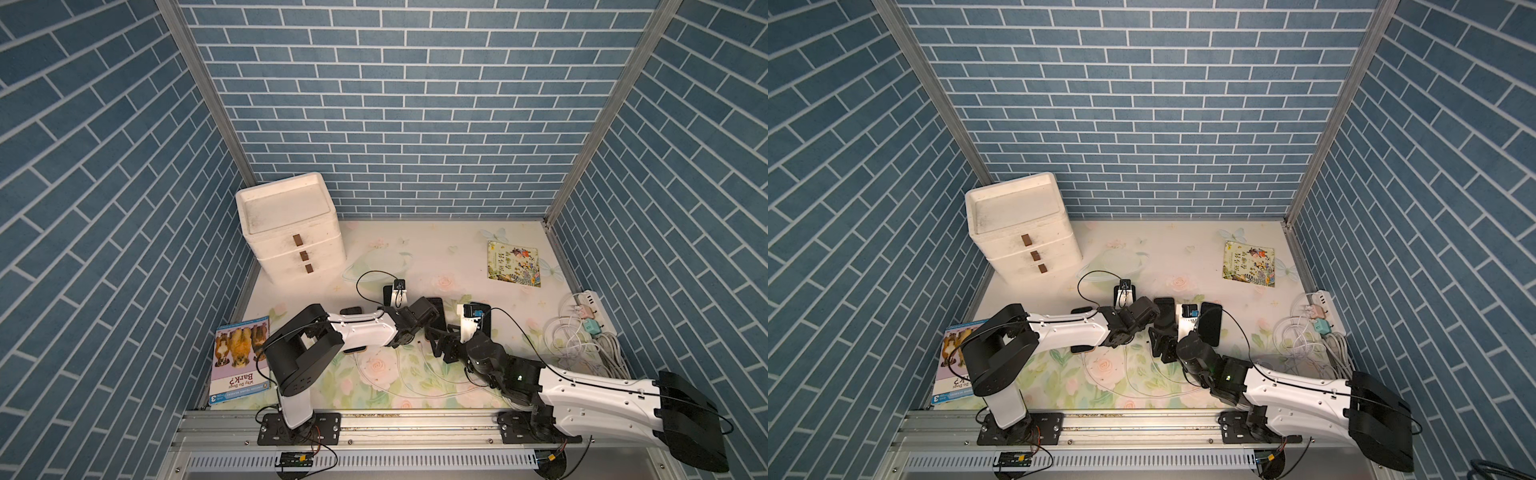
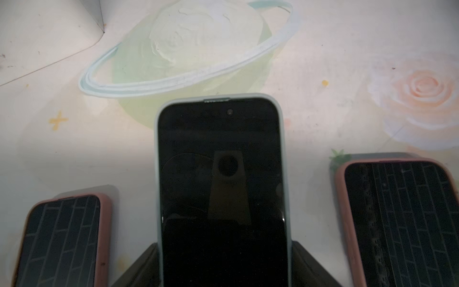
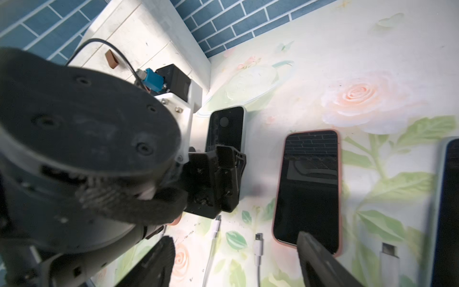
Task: Unplug the charging cable from the phone
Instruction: Place the phone at the center of the board.
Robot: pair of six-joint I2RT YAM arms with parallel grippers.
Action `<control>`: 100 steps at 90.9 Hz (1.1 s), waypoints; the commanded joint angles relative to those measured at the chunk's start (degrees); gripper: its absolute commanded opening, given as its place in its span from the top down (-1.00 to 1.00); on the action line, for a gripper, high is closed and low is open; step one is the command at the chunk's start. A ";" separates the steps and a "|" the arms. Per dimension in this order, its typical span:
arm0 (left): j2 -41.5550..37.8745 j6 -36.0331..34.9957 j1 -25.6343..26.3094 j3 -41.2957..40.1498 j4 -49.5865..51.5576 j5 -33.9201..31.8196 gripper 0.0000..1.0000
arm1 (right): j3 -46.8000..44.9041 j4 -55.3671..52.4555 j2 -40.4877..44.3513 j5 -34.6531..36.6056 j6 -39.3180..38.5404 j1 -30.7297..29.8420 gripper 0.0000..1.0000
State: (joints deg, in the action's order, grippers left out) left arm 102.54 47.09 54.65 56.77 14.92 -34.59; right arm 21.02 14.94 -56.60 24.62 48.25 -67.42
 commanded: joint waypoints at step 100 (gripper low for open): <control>-17.20 4.30 -0.32 -9.56 3.48 -5.68 -1.00 | 6.22 -3.88 -5.65 -3.54 -1.65 0.49 -0.69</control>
State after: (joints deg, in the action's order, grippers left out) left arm 90.89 48.86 54.50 48.03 13.37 -33.32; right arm 25.10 11.29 -59.70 22.57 48.58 -67.05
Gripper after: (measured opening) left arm 0.997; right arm 0.838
